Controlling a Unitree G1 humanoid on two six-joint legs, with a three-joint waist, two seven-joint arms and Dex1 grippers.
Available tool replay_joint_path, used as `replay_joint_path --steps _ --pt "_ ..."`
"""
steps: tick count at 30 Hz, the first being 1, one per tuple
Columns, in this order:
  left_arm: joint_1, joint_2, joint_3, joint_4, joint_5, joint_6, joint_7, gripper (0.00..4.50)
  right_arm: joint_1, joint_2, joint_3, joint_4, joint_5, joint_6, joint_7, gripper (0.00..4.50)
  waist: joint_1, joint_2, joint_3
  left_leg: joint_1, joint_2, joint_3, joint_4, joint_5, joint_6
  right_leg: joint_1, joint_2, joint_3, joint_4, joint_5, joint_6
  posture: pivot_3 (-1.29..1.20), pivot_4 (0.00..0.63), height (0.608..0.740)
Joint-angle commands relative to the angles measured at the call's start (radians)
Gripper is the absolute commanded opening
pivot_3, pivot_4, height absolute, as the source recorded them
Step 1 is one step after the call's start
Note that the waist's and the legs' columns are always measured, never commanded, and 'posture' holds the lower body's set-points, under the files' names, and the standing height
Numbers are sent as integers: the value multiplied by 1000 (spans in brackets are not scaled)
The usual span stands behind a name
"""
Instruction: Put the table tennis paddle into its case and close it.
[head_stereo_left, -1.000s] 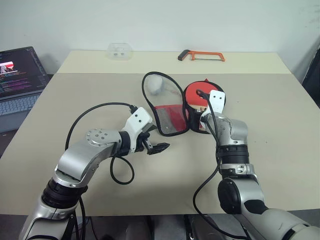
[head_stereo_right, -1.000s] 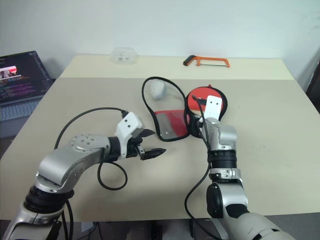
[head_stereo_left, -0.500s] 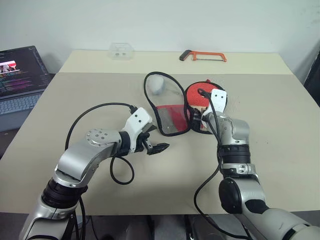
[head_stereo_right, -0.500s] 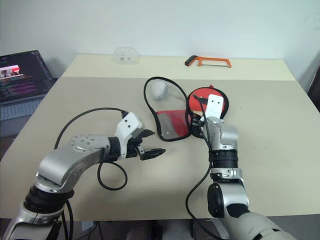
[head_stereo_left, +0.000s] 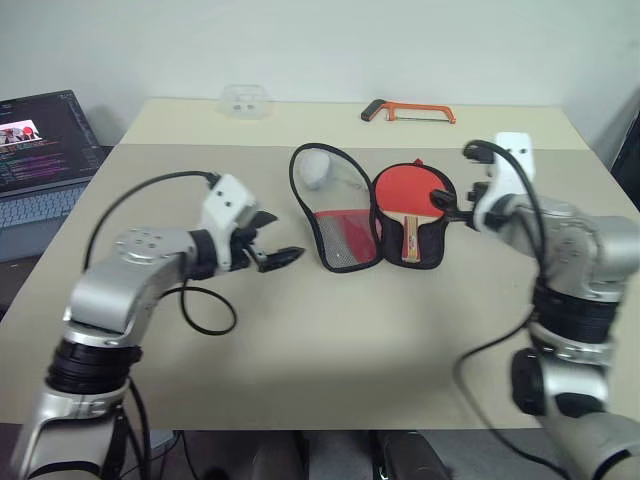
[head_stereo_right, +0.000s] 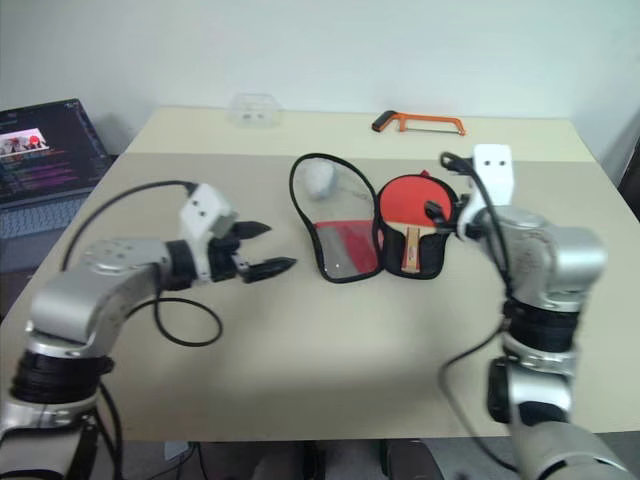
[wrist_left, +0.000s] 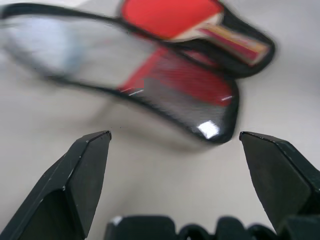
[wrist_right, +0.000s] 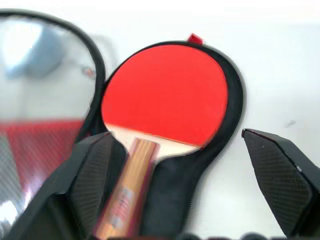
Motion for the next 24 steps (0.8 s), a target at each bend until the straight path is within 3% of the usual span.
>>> replay_joint_path --steps 1,4,7,15,16,24 --pt "-30 -8 1 77 34 -60 -16 4500 82 -134 -27 -17 109 -199 333 4476 9 0 0 0 0 0 0 0 1 0 0 0 0 0 0 0 150 740" --pt "-63 -46 -39 170 84 -102 -5 4121 182 -252 -81 -1 161 -392 603 4500 13 0 0 0 0 0 1 -1 1 0 1 1 1 0 0 0 150 740" --pt "-119 -104 -102 310 173 -186 25 3215 224 -309 -104 51 196 -521 774 4500 17 0 0 0 0 -1 2 -1 1 1 1 0 1 0 0 0 150 740" --pt "-239 -238 -164 545 279 -318 31 216 216 -312 -67 94 203 -639 861 4500 18 0 0 0 0 -1 4 0 1 1 1 0 3 0 0 0 150 740" --pt "-245 -248 -164 556 284 -324 27 29 215 -311 -62 92 202 -643 858 4500 18 0 0 0 0 0 4 0 0 1 0 0 3 0 0 0 150 740" --pt "-313 -367 -184 636 327 -345 20 29 214 -309 -25 90 190 -678 835 4500 22 0 0 0 0 0 4 2 -3 1 0 0 3 0 0 0 150 740"
